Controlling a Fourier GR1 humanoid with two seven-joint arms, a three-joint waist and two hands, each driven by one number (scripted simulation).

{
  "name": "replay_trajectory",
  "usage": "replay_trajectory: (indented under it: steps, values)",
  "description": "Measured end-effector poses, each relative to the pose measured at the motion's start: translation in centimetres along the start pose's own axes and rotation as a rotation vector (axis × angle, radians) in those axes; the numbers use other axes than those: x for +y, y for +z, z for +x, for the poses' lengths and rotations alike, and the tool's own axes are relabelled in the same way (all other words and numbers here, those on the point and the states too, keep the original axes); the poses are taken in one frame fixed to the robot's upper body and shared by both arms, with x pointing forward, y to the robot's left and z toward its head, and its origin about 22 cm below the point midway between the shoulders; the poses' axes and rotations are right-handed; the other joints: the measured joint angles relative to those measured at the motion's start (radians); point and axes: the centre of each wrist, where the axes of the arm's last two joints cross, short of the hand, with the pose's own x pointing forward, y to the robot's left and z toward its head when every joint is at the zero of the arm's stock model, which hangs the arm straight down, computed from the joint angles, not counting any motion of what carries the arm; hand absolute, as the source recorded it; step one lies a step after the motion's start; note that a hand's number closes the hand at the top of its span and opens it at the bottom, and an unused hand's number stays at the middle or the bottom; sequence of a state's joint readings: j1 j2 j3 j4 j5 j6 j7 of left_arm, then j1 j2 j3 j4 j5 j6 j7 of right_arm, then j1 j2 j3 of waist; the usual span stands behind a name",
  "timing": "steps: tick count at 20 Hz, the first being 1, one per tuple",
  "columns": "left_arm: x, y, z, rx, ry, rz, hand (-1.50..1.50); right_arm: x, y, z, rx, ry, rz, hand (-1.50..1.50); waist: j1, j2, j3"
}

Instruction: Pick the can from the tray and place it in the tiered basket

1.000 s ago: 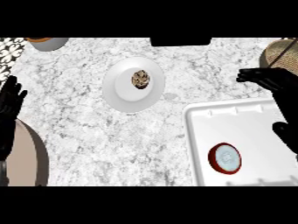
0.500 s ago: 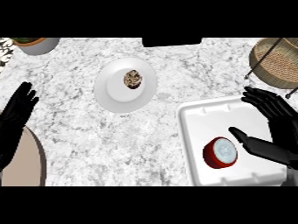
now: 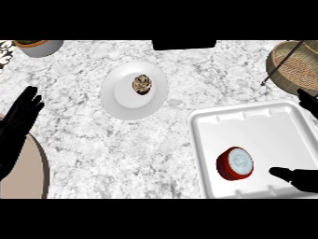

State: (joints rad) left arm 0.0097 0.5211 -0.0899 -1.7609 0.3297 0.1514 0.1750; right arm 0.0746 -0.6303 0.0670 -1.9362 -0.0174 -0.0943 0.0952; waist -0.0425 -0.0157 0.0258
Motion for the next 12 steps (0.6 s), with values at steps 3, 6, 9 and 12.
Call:
replay_trajectory:
  steps: [3,6,9,12]
  values:
    - [0.0,0.0,0.1,-0.002,0.0,-0.002,0.0,-1.2,0.5,1.3,0.05,0.172,0.161,-1.5,0.001,0.001,-0.003]
    - [-0.1,-0.1,0.2,0.0,0.006,-0.005,0.0,-1.6,1.1,2.8,0.107,0.288,0.326,-1.5,0.006,0.002,-0.004]
    - [-0.5,-0.4,0.2,-0.003,0.011,-0.018,0.0,-1.4,1.5,5.1,0.151,0.348,0.418,-1.5,0.015,0.003,-0.003]
    - [-0.5,-0.8,0.3,0.002,0.013,-0.025,0.0,-0.8,1.9,7.0,0.193,0.375,0.446,-1.5,0.024,0.004,-0.002]
